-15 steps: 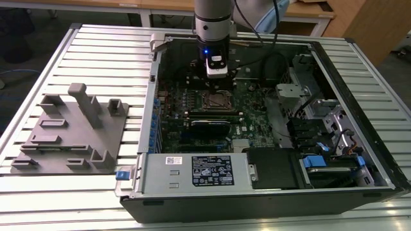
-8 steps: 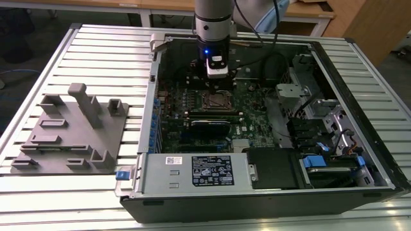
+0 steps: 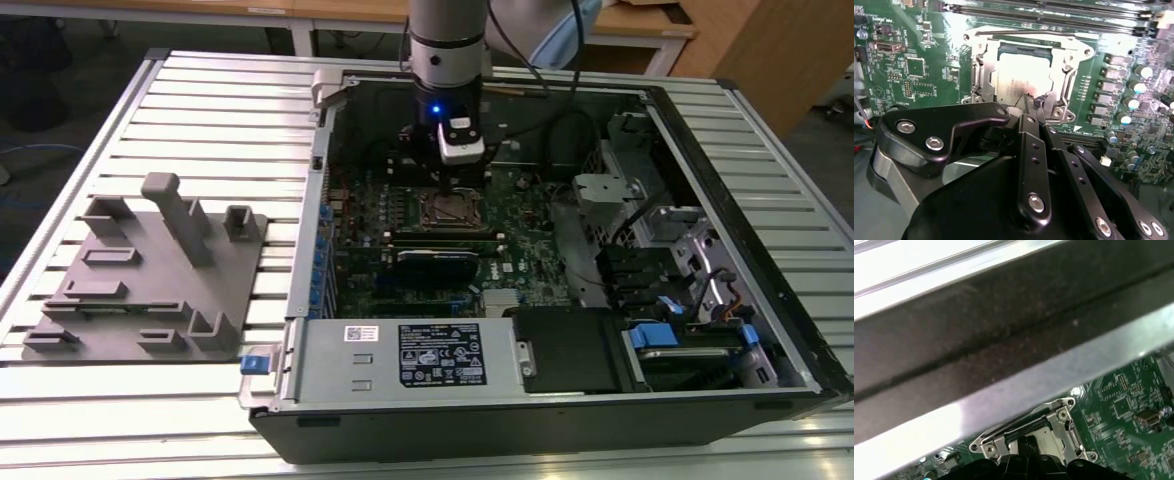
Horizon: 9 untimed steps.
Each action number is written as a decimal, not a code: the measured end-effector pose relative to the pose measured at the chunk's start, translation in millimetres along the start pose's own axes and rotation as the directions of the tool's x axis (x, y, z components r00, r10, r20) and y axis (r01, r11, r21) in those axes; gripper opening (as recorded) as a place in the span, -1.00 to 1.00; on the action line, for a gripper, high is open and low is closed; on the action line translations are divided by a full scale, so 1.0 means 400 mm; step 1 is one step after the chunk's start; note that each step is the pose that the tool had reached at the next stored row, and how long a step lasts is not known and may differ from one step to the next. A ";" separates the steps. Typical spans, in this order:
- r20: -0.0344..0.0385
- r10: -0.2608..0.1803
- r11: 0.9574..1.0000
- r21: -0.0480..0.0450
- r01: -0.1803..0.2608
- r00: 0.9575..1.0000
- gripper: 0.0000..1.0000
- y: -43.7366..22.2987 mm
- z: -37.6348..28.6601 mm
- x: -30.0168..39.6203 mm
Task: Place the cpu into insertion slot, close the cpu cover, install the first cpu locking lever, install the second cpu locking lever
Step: 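Install the first cpu locking lever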
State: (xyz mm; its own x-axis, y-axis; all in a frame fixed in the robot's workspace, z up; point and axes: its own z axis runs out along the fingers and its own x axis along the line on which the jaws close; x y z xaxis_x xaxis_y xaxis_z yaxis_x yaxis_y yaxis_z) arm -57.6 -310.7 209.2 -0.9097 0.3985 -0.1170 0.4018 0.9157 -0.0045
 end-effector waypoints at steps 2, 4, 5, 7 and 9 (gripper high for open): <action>0.000 -0.012 1.000 -0.001 0.012 1.000 -0.80 0.003 0.002 -0.006; 0.000 -0.026 1.000 -0.003 0.026 1.000 -0.80 0.006 0.005 -0.013; 0.000 -0.033 0.999 -0.004 0.033 0.999 -0.80 0.007 0.006 -0.016; 0.000 -0.049 0.999 -0.006 0.049 0.999 -0.80 0.009 0.008 -0.020; 0.001 -0.069 0.998 -0.008 0.069 0.998 -0.80 0.010 0.009 -0.021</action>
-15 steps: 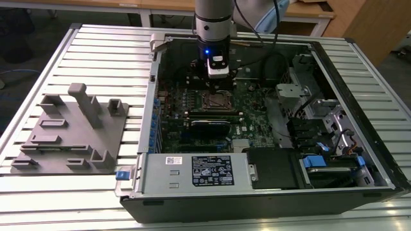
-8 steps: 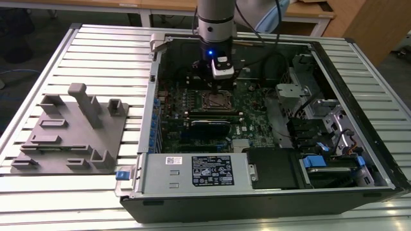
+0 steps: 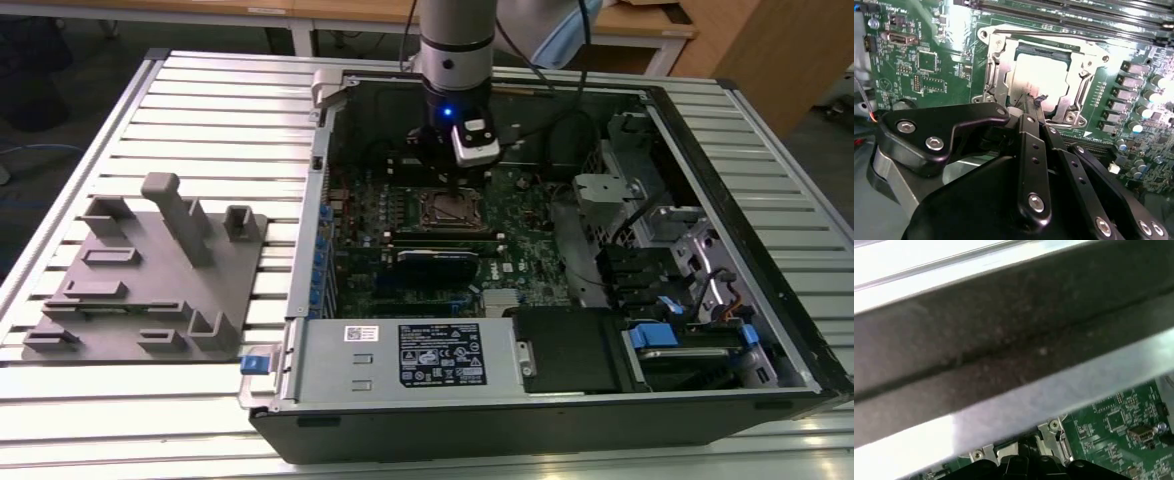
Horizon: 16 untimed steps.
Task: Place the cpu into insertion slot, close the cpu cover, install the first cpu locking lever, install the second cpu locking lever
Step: 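Install the first cpu locking lever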
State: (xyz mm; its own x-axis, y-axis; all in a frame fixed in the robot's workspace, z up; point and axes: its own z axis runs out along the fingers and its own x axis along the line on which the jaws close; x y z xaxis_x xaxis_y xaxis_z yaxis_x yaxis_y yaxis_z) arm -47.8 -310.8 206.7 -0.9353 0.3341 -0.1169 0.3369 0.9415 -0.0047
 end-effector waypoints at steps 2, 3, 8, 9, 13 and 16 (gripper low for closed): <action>0.000 -0.026 1.000 -0.003 0.026 1.000 -0.80 0.000 0.000 0.000; 0.000 -0.038 0.999 -0.005 0.038 0.999 -0.80 0.000 0.000 0.000; 0.001 -0.081 0.997 -0.010 0.081 0.997 -0.80 -0.004 0.001 -0.001; 0.001 -0.083 0.996 -0.010 0.083 0.997 -0.80 -0.004 0.001 -0.001; 0.000 -0.084 0.996 -0.010 0.084 0.996 -0.80 -0.004 0.001 -0.002; -0.041 -0.085 0.996 0.001 0.086 0.995 -0.80 -0.003 0.002 -0.005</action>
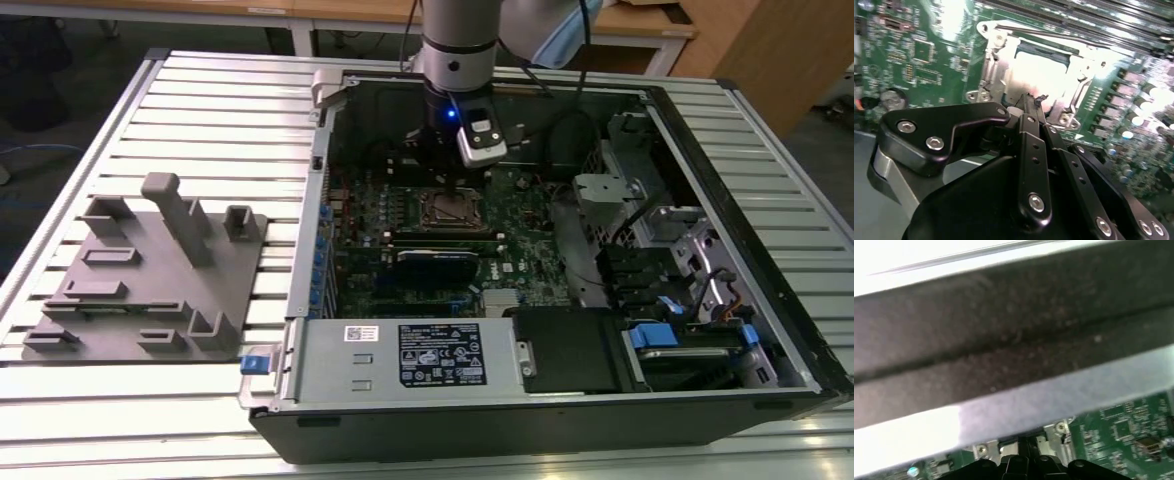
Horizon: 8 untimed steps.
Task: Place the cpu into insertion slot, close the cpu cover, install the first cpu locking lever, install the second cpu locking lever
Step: 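Install the first cpu locking lever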
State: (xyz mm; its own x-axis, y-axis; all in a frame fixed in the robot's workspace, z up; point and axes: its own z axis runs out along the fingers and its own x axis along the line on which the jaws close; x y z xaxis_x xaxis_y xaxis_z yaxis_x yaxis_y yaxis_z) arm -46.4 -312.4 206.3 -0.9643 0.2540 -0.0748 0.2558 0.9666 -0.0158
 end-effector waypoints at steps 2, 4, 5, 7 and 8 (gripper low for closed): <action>-0.019 -0.001 1.000 0.005 0.001 1.000 -0.80 0.000 0.000 -0.001; -0.020 0.000 1.000 0.006 0.001 1.000 -0.80 0.000 0.000 -0.001; -0.021 -0.001 1.000 0.006 0.001 1.000 -0.80 0.000 0.000 -0.001; -0.021 -0.001 1.000 0.005 0.001 1.000 -0.80 0.000 -0.001 -0.001; -0.021 -0.001 1.000 0.005 0.001 1.000 -0.80 0.000 -0.003 -0.001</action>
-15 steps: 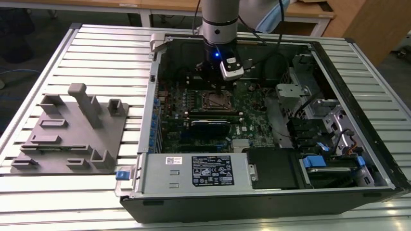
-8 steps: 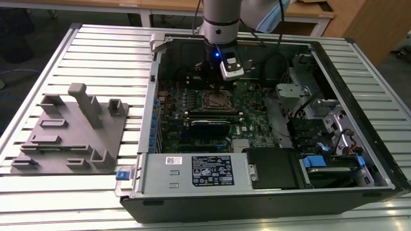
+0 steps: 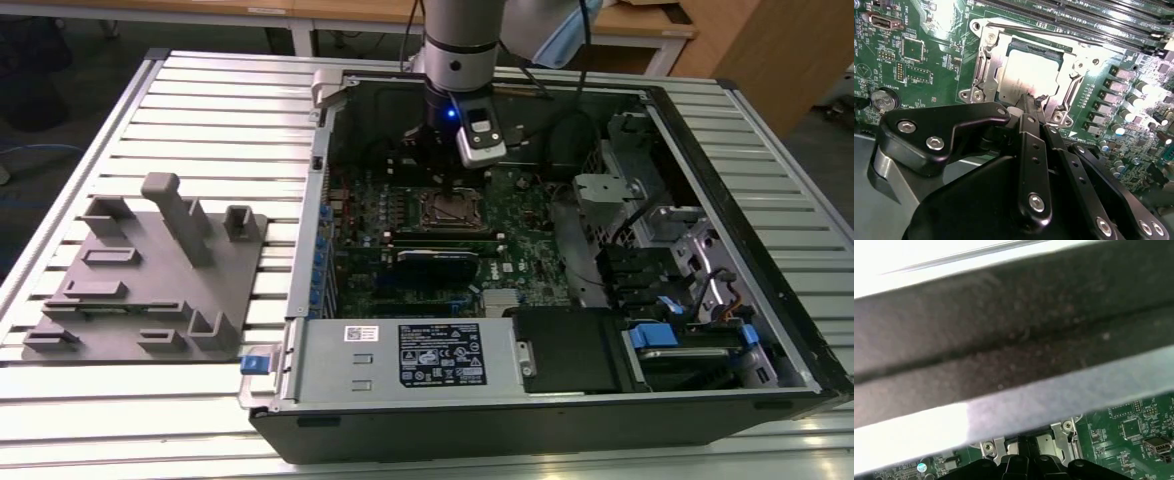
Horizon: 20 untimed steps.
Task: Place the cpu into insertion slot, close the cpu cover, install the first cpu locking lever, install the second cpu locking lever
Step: 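Install the first cpu locking lever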
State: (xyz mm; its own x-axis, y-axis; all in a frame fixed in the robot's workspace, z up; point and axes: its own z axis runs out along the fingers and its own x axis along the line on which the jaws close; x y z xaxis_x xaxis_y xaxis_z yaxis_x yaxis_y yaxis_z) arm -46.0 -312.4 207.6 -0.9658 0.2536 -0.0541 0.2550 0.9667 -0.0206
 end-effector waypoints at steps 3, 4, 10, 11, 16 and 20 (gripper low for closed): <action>0.000 -0.002 1.000 -0.001 0.002 1.000 -0.80 0.000 -0.016 -0.001; 0.000 -0.003 1.000 -0.002 0.003 1.000 -0.80 0.000 -0.021 -0.001; -0.003 -0.018 1.000 -0.003 0.018 1.000 -0.80 -0.003 -0.027 -0.003; -0.003 -0.021 1.000 -0.003 0.021 1.000 -0.80 -0.004 -0.027 -0.004; -0.002 -0.036 0.999 -0.004 0.035 0.999 -0.80 -0.010 -0.027 -0.005; -0.002 -0.039 0.999 -0.005 0.039 0.999 -0.80 -0.021 -0.026 -0.008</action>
State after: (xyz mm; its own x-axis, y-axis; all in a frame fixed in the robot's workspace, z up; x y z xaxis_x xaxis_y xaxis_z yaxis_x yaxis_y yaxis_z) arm -45.6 -321.2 218.3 -0.9750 0.2162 -0.0508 0.2174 0.9759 -0.0180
